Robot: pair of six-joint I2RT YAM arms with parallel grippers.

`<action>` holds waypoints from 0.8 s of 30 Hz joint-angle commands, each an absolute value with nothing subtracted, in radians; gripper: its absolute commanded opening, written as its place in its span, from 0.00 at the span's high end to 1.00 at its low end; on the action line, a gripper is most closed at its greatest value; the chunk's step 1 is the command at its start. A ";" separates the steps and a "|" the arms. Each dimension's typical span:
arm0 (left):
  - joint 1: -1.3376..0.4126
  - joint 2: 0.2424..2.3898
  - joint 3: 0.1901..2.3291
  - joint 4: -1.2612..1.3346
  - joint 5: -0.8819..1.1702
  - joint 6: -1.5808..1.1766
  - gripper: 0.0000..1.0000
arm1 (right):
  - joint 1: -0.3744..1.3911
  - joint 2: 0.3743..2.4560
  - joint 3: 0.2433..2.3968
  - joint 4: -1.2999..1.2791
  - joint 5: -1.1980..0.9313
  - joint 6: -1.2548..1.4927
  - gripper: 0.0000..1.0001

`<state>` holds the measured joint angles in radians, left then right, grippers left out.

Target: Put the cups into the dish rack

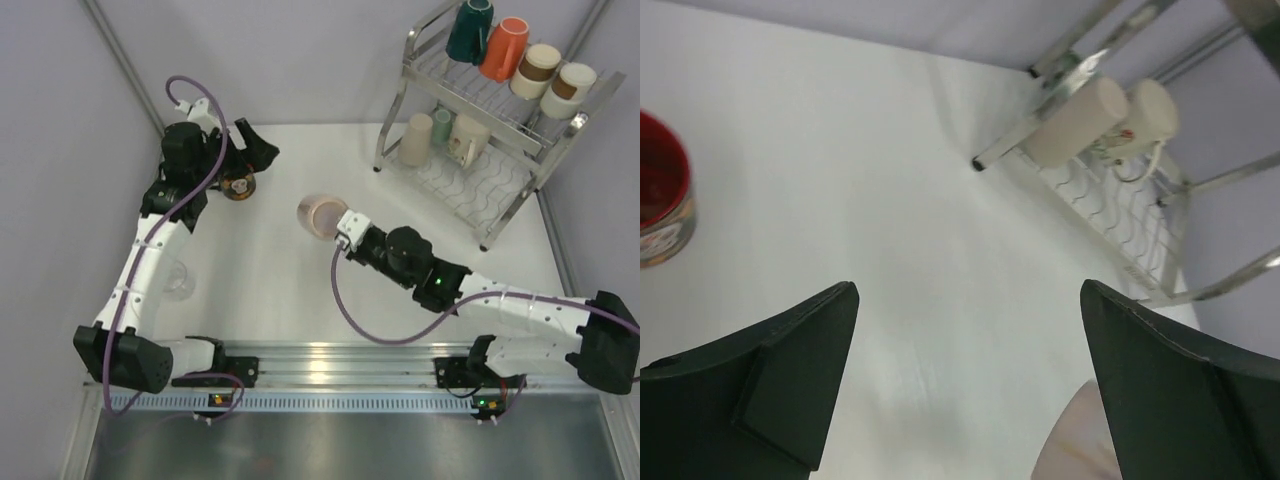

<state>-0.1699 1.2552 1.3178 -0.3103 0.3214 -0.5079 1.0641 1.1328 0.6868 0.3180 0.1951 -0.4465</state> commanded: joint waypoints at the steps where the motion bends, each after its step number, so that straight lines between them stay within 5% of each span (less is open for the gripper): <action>1: -0.169 1.238 1.347 -0.506 0.099 -0.442 0.02 | 0.964 1.144 0.877 0.189 0.287 -0.152 1.00; 10: -0.169 1.152 1.207 -0.526 0.077 -0.434 0.02 | 0.792 1.083 0.914 0.040 0.397 0.201 1.00; 24: -0.239 1.111 1.098 -0.525 0.058 -0.420 0.02 | 0.591 1.299 1.115 -0.250 0.770 0.540 1.00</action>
<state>-0.2348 1.1404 1.1149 -0.5335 0.0700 -0.4316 0.6426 1.2930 0.9966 -0.3050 0.6342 0.4187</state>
